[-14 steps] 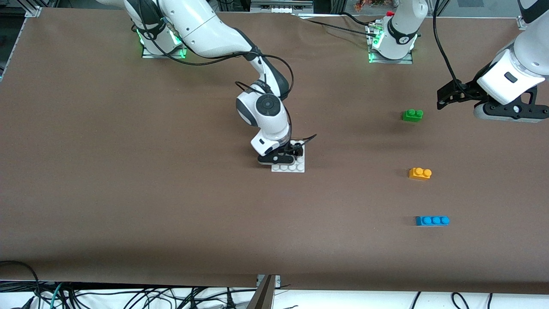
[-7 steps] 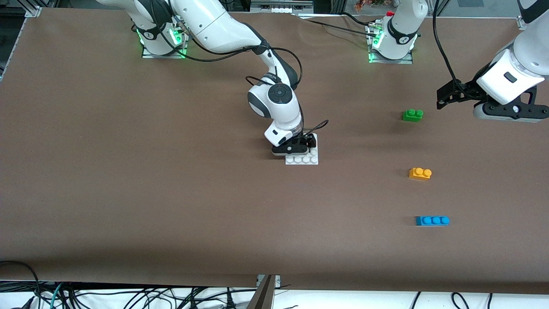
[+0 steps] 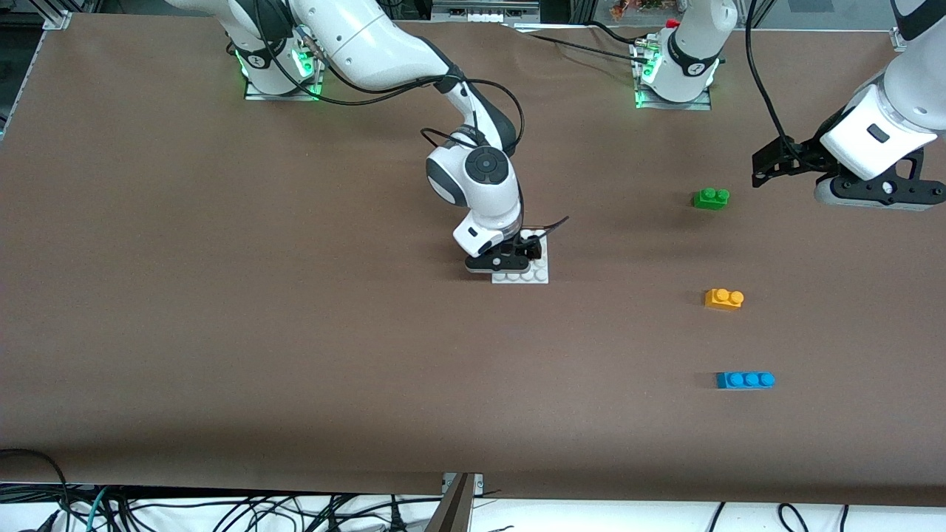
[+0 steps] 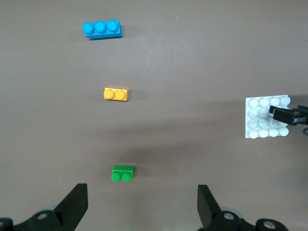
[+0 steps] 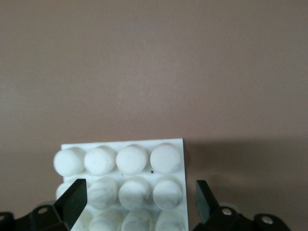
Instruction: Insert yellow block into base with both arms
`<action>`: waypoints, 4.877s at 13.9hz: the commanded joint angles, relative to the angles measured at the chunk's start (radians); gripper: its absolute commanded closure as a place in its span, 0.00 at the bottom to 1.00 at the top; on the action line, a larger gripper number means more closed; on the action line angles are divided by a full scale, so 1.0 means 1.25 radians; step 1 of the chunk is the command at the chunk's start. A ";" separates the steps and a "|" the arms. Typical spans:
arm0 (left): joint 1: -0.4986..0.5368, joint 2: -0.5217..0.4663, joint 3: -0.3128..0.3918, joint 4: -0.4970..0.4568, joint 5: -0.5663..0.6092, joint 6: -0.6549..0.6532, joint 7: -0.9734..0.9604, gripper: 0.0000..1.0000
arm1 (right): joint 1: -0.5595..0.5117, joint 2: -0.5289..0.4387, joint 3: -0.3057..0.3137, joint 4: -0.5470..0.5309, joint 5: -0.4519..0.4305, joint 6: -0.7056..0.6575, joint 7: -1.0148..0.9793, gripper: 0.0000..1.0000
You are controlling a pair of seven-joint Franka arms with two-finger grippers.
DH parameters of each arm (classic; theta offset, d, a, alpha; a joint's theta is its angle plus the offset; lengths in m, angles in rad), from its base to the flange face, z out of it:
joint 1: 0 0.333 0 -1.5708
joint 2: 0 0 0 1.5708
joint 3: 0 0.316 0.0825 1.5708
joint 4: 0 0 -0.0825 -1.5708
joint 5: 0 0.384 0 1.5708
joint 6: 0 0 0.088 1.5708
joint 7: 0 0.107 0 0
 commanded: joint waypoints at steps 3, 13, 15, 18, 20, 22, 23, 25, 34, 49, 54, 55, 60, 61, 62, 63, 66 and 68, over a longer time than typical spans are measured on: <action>-0.001 0.010 -0.006 0.024 0.016 -0.023 -0.009 0.00 | -0.047 -0.065 0.000 0.057 0.005 -0.149 -0.051 0.00; 0.003 0.016 -0.001 0.022 0.019 -0.025 -0.007 0.00 | -0.204 -0.277 -0.193 0.051 0.011 -0.386 -0.531 0.00; 0.008 0.029 0.004 0.023 0.020 -0.021 -0.007 0.00 | -0.243 -0.304 -0.198 0.051 0.012 -0.415 -0.569 0.00; 0.009 0.057 0.008 0.024 0.046 0.001 -0.006 0.00 | -0.300 -0.339 -0.192 0.048 0.011 -0.451 -0.604 0.00; 0.009 0.084 0.009 0.024 0.081 0.039 -0.005 0.00 | -0.334 -0.383 -0.186 0.009 0.004 -0.461 -0.615 0.00; 0.027 0.123 0.013 0.023 0.085 0.098 0.004 0.00 | -0.399 -0.433 -0.146 -0.027 0.001 -0.467 -0.715 0.00; 0.054 0.149 0.013 0.022 0.078 0.138 0.012 0.00 | -0.430 -0.449 -0.126 -0.035 -0.019 -0.468 -0.763 0.00; 0.066 0.199 0.013 0.017 0.075 0.208 0.033 0.00 | -0.481 -0.508 -0.122 -0.070 -0.027 -0.467 -0.787 0.00; 0.113 0.324 0.016 -0.183 0.091 0.566 0.137 0.00 | -0.684 -0.687 -0.042 -0.235 -0.028 -0.472 -0.789 0.00; 0.134 0.385 0.011 -0.307 0.086 0.756 0.201 0.00 | -0.689 -0.684 -0.028 -0.254 -0.063 -0.531 -0.800 0.00; 0.130 0.397 0.003 -0.307 0.079 0.775 0.201 0.00 | -0.687 -0.682 -0.027 -0.253 -0.068 -0.529 -0.806 0.00; 0.130 0.399 -0.005 -0.307 0.079 0.775 0.200 0.00 | -0.687 -0.682 -0.027 -0.253 -0.070 -0.531 -0.810 0.00; 0.134 0.418 -0.005 -0.326 0.079 0.813 0.201 0.00 | -0.688 -0.682 -0.027 -0.253 -0.070 -0.531 -0.811 0.00; 0.135 0.421 -0.005 -0.326 0.078 0.815 0.201 0.00 | -0.688 -0.682 -0.028 -0.253 -0.070 -0.531 -0.810 0.00; 0.135 0.425 -0.005 -0.326 0.079 0.815 0.201 0.00 | -0.688 -0.681 -0.027 -0.253 -0.069 -0.531 -0.811 0.00; 0.136 0.426 -0.005 -0.326 0.079 0.815 0.201 0.00 | -0.688 -0.681 -0.027 -0.253 -0.069 -0.531 -0.810 0.00; 0.136 0.425 -0.003 -0.323 0.078 0.811 0.201 0.70 | -0.688 -0.681 -0.028 -0.253 -0.066 -0.530 -0.811 0.00; 0.136 0.419 -0.002 -0.316 0.078 0.806 0.199 0.86 | -0.688 -0.681 -0.028 -0.253 -0.066 -0.529 -0.810 0.00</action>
